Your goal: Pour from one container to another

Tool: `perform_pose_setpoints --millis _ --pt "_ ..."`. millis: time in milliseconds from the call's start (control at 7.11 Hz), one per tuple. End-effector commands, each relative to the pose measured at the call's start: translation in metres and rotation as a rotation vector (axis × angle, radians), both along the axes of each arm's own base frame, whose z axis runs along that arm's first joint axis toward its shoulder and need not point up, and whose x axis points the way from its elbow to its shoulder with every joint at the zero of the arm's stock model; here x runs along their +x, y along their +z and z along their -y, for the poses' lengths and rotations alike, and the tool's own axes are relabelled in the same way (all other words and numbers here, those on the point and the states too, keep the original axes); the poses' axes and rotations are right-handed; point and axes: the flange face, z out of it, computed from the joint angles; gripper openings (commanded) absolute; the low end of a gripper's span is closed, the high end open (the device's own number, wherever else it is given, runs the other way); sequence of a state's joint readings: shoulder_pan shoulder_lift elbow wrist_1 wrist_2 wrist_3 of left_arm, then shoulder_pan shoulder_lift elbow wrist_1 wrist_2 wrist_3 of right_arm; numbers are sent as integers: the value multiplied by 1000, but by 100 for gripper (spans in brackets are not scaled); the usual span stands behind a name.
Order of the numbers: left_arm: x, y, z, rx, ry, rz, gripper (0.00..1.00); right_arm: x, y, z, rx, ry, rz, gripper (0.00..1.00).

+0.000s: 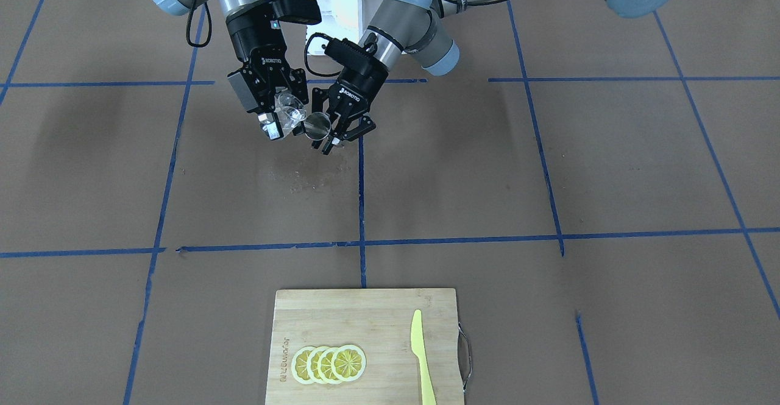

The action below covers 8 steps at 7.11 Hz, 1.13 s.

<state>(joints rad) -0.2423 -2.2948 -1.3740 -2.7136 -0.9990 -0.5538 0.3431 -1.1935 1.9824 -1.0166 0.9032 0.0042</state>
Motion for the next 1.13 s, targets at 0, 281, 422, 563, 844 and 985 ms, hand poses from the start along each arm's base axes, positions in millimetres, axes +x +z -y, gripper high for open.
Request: perform_pose_setpoints --millis 0,281,422,563,844,985 --pt "1 -2 -1 1 3 -2 0 4 -6 -3 4 8 -31 0" --pt "1 -3 -1 1 3 -3 0 0 -5 -7 18 17 -72 0" --pt "0 -5 0 2 1 -6 0 -3 -4 -12 28 25 -89 0" --pt "0 -5 0 2 1 -6 0 -6 -4 -15 32 36 -100 0" --pt "0 -5 0 2 1 -6 0 -7 -3 -16 35 52 -125 0" --pt "1 -5 -1 2 3 -6 0 -8 -5 -18 54 66 -154 0"
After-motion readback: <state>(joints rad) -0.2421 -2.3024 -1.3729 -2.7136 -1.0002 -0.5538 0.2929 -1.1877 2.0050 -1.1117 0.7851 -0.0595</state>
